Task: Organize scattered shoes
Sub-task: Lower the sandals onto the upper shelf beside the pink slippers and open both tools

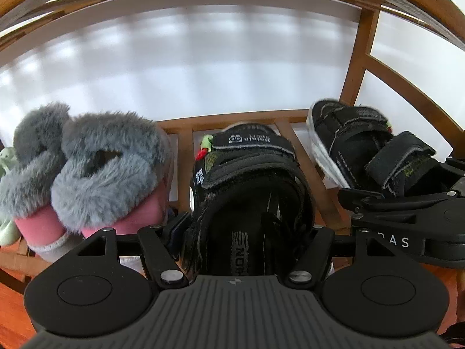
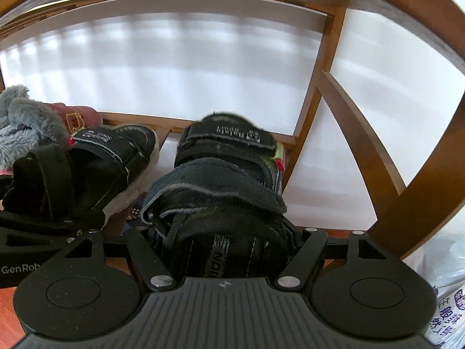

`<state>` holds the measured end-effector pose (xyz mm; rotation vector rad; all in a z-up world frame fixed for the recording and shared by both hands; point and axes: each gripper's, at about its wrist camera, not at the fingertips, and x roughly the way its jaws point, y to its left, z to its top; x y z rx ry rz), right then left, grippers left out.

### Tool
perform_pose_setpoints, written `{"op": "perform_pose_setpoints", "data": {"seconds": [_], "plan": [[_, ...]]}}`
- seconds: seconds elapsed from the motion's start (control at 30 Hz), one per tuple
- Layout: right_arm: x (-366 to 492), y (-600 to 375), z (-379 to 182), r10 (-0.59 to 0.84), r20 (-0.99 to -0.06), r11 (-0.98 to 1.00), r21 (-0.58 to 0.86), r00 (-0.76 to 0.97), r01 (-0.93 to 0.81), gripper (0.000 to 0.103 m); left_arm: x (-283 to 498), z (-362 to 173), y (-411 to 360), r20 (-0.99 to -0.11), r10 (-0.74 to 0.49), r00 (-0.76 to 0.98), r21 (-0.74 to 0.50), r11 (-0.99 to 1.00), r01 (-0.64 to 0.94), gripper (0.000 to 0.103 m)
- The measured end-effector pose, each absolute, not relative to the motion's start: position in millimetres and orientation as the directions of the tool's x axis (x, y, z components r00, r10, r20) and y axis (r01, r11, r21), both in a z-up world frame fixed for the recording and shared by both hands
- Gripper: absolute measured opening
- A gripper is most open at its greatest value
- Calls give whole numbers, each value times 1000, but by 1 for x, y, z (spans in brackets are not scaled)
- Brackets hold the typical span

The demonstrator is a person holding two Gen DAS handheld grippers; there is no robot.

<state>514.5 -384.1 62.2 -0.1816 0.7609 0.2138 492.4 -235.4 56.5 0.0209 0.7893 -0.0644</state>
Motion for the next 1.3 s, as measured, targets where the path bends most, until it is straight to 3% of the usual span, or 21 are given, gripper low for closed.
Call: {"op": "perform_pose_setpoints", "data": {"seconds": [0.53, 0.83, 0.93, 1.0, 1.3], "plan": [[524, -388, 68, 124, -692, 961, -95, 712, -259, 81, 491, 62, -235, -693, -48, 719, 34, 995, 98, 72], [501, -395, 78, 136, -678, 963, -79, 722, -256, 83, 471, 74, -236, -672, -46, 739, 46, 993, 105, 78], [491, -396, 81, 133, -668, 964, -82, 732, -251, 86, 461, 77, -235, -664, -48, 746, 48, 993, 106, 80], [484, -398, 83, 128, -659, 966, -87, 741, -244, 93, 454, 79, -234, -657, -50, 752, 47, 993, 107, 81], [448, -411, 80, 129, -634, 973, -68, 762, -221, 94, 417, 84, -232, -641, -67, 765, 46, 991, 125, 81]]}}
